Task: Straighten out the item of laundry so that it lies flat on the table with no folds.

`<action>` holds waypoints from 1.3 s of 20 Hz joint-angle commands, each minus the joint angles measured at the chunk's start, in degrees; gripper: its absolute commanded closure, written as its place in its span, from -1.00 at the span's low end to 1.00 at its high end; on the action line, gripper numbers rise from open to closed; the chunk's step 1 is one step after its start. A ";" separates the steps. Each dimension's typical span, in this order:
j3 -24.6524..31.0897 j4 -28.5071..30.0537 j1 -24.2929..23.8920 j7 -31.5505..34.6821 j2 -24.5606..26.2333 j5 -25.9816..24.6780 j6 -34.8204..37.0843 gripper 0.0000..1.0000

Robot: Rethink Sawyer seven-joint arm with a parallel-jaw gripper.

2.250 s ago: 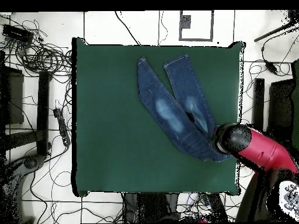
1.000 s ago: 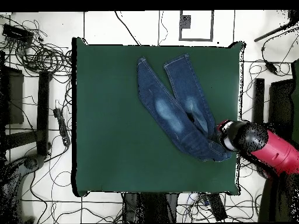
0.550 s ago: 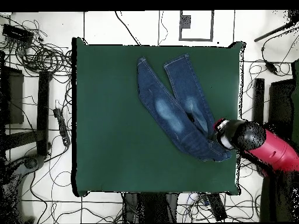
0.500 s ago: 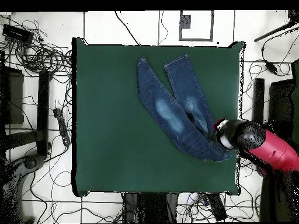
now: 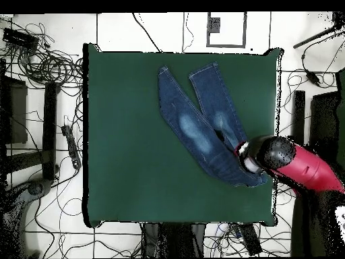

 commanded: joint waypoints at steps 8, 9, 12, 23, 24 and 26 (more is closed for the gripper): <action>-2.94 -1.09 8.07 3.76 3.04 -8.73 7.94 -1.00; -3.46 -1.23 8.52 4.16 2.97 -9.28 7.23 -1.00; -5.12 -3.27 10.01 3.54 2.79 -12.46 5.19 -1.00; -8.52 1.57 12.69 7.20 -0.86 -15.07 0.02 -1.00; -8.45 1.63 12.59 7.55 -0.57 -14.83 -0.65 -1.00; -7.35 -2.27 10.71 6.09 0.93 -13.64 0.51 -1.00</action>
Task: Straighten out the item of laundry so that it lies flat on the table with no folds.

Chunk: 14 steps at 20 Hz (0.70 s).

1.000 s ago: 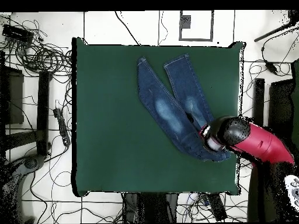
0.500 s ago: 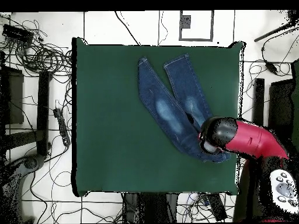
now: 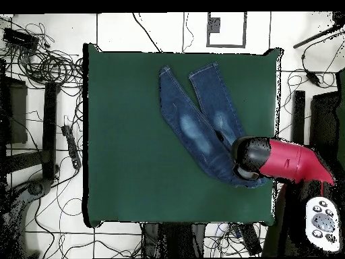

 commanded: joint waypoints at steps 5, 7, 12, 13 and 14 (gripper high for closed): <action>3.99 1.27 -1.25 8.51 5.80 2.46 -7.27 -1.00; 4.72 2.35 -1.88 8.31 6.05 2.92 -8.52 -1.00; 6.25 4.55 -3.13 7.86 7.10 3.87 -12.10 -1.00; 6.55 5.13 -3.37 7.73 7.20 4.03 -12.97 -1.00; 7.11 5.75 -3.81 7.38 7.21 4.52 -13.27 -1.00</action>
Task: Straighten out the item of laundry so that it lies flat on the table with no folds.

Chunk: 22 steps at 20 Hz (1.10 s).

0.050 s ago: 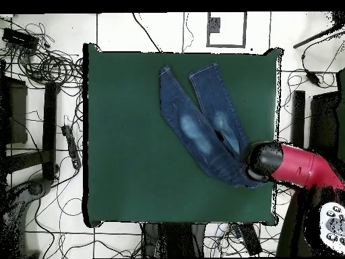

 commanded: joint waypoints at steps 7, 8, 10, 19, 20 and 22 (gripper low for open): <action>9.44 8.87 -2.13 5.79 4.95 6.67 -7.12 -1.00; 10.00 9.31 -2.70 5.13 4.73 7.00 -7.21 -1.00; 11.56 10.42 -4.01 3.66 4.17 7.68 -7.35 -1.00; 18.39 12.32 -9.42 1.48 4.48 9.59 -9.25 -1.00; 18.09 11.49 -9.17 1.63 4.72 9.52 -8.21 -1.00; 16.44 9.94 -7.88 2.68 5.26 8.61 -7.09 -1.00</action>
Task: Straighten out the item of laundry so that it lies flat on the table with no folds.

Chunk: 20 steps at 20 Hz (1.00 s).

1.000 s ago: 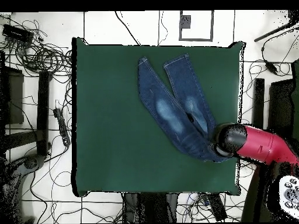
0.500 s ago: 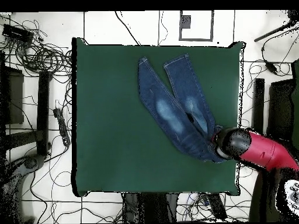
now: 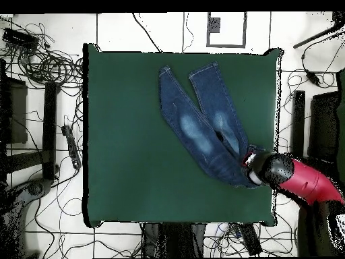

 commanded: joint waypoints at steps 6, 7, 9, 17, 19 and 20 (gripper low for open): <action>6.62 1.48 3.54 6.62 5.91 2.76 -3.21 -1.00; 6.11 1.09 3.96 6.87 6.01 2.32 -3.73 -1.00; 5.09 -0.25 5.15 3.87 6.04 -1.12 -3.83 1.00; 2.21 0.07 6.87 7.79 5.00 0.61 -0.11 1.00; 1.67 1.01 7.24 8.69 3.85 1.79 1.75 1.00; 1.15 1.68 7.52 9.44 3.11 2.44 2.89 1.00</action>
